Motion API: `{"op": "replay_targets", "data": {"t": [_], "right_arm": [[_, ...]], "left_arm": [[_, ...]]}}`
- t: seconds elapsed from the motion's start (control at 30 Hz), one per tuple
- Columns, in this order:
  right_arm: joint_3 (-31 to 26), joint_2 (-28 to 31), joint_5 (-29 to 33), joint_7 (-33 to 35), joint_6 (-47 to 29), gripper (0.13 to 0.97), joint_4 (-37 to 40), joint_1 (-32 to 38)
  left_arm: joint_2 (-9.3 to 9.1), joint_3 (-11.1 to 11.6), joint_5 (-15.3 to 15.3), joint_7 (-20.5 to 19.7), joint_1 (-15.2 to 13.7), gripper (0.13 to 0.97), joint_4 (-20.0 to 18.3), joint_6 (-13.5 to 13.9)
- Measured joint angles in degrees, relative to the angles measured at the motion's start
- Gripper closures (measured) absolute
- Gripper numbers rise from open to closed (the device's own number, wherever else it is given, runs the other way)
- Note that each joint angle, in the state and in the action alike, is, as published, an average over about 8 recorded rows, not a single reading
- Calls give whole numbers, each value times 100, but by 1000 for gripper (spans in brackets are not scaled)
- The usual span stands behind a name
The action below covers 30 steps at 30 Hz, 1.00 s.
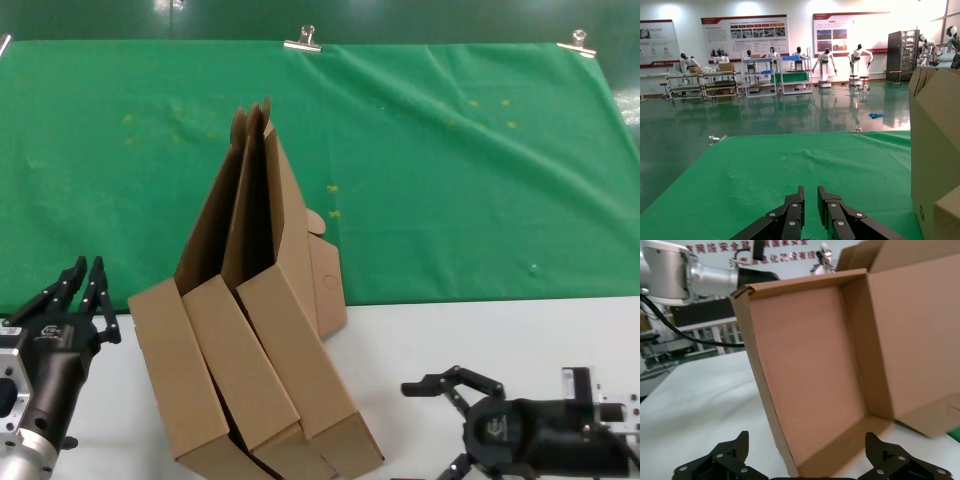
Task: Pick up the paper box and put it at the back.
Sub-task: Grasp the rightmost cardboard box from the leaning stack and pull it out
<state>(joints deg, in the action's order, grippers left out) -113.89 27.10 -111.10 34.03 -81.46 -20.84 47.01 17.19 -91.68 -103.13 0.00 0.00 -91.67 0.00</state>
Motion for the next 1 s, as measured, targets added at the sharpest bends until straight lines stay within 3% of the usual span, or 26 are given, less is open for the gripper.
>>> {"op": "replay_targets", "data": {"t": [0.33, 0.47, 0.73, 1.0], "right_arm": [[139, -355, 410, 227, -296, 397, 399, 269], [194, -416, 560, 289, -367, 397, 464, 301], [344, -471, 762, 369, -442, 611, 570, 321], [498, -535, 880, 421, -447, 767, 669, 324]], "left_arm": [[0, 0, 0, 0, 0, 917, 0, 0], [0, 0, 1, 0, 0, 929, 0, 0], [0, 0, 1, 0, 0, 929, 0, 0], [0, 0, 0, 0, 0, 929, 0, 0]]}}
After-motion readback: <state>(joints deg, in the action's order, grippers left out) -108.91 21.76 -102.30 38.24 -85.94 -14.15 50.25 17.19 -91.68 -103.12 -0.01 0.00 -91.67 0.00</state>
